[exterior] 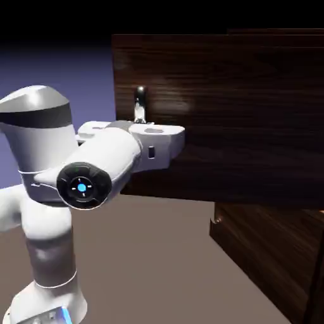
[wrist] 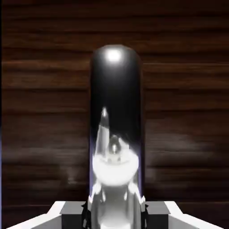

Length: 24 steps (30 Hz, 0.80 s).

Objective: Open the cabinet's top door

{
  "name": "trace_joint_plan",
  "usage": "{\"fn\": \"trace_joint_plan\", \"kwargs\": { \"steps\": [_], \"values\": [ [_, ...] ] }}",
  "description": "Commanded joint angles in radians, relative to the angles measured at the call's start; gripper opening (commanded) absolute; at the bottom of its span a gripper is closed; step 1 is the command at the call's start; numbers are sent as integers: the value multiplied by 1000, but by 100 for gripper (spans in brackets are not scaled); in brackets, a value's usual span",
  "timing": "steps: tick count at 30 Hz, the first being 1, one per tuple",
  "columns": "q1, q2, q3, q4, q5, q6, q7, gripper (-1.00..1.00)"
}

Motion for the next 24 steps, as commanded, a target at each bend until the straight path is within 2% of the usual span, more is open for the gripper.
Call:
{"fn": "trace_joint_plan", "kwargs": {
  "steps": [1, 24],
  "values": [
    [24, 7, -25, 36, -18, -36, 2, -100],
    [658, 36, -323, 870, -178, -707, 128, -100]
  ]
}}
